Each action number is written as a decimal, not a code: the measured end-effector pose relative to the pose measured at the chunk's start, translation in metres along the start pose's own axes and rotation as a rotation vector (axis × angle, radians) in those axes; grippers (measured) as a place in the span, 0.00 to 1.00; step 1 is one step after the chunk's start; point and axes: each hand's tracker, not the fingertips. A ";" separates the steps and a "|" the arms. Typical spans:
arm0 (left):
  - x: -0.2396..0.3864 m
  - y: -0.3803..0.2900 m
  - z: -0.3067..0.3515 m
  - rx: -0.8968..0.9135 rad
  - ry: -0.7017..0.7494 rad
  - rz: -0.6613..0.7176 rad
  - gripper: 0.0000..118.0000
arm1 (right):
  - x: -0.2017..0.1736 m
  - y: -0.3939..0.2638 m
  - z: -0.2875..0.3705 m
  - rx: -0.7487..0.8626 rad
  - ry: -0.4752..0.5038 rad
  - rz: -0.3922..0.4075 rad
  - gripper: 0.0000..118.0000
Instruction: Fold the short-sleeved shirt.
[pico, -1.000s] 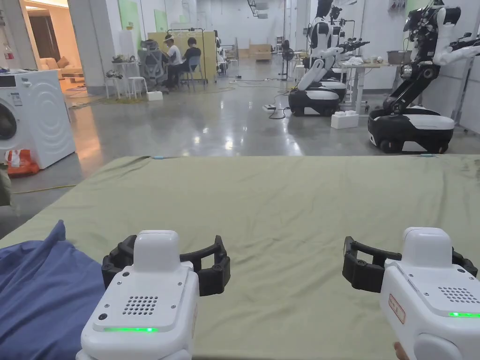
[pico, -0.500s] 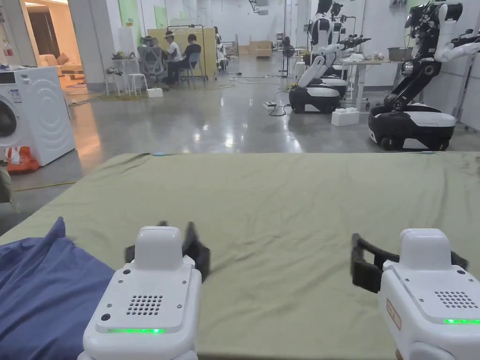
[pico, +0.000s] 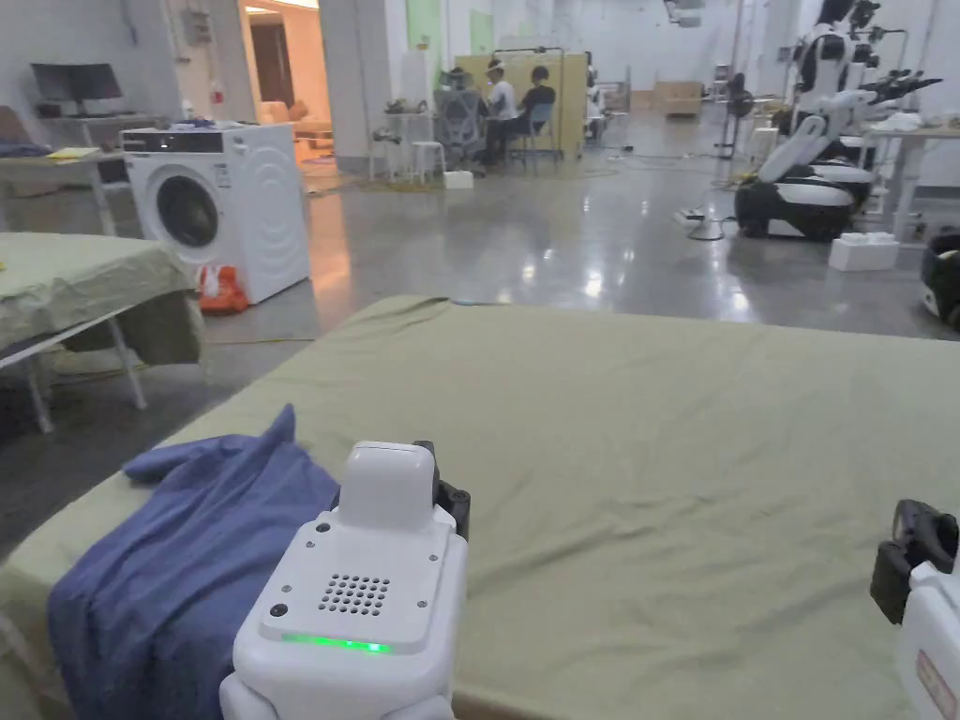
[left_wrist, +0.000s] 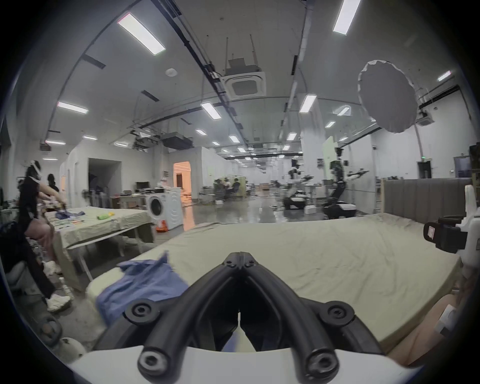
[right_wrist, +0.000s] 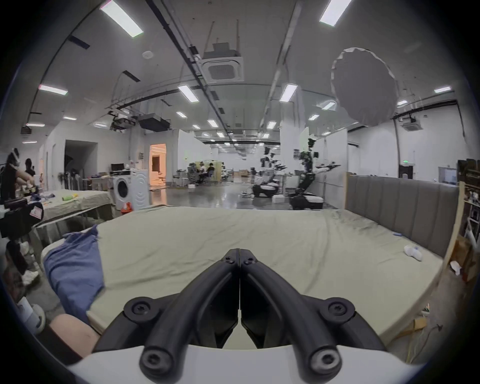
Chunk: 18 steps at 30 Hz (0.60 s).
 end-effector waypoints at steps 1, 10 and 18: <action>-0.018 -0.002 0.004 -0.005 0.052 0.007 0.00 | -0.019 0.000 -0.003 0.003 0.038 0.021 0.02; -0.149 -0.041 0.057 -0.128 0.436 0.030 0.00 | -0.167 -0.006 -0.015 0.009 0.447 0.066 0.02; -0.155 -0.057 -0.008 -0.297 0.308 0.068 0.00 | -0.173 -0.017 -0.050 -0.051 0.498 0.070 0.02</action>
